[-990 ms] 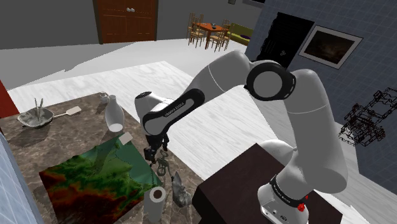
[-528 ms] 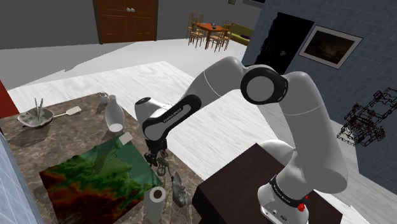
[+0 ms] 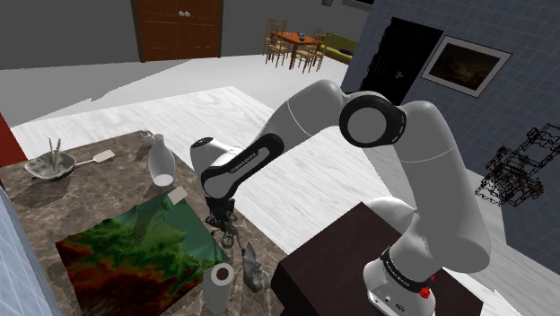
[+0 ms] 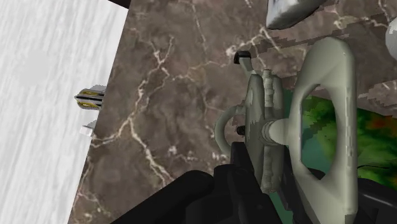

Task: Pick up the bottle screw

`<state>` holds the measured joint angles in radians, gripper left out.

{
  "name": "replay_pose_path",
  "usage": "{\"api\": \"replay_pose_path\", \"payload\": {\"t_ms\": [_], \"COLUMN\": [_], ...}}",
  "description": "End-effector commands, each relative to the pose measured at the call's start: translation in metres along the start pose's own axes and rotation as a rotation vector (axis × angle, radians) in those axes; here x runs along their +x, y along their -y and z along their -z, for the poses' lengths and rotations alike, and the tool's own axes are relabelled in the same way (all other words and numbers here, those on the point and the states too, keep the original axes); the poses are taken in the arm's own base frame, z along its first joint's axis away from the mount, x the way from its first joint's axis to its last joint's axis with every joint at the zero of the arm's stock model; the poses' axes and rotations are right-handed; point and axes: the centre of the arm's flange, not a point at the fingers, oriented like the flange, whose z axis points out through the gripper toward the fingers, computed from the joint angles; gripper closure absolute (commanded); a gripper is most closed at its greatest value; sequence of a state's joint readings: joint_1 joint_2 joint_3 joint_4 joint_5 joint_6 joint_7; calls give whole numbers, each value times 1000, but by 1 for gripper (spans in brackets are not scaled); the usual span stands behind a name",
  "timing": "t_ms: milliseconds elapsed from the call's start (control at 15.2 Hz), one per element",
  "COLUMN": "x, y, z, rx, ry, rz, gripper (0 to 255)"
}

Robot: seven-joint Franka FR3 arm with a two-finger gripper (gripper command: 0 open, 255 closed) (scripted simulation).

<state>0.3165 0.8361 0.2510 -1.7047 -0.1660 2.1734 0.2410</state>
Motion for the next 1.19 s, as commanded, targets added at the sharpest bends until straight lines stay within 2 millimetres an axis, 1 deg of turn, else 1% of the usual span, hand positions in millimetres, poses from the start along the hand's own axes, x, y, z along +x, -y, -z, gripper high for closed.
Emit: {"api": "replay_pose_path", "payload": {"t_ms": [0,990,1122], "x": [0,-27,-27], "y": [1,1,1], "z": [0,74,75], "rx": [1,1,1], "ry": [0,0,0], "rz": [1,1,1], "gripper": [255,255,255]}}
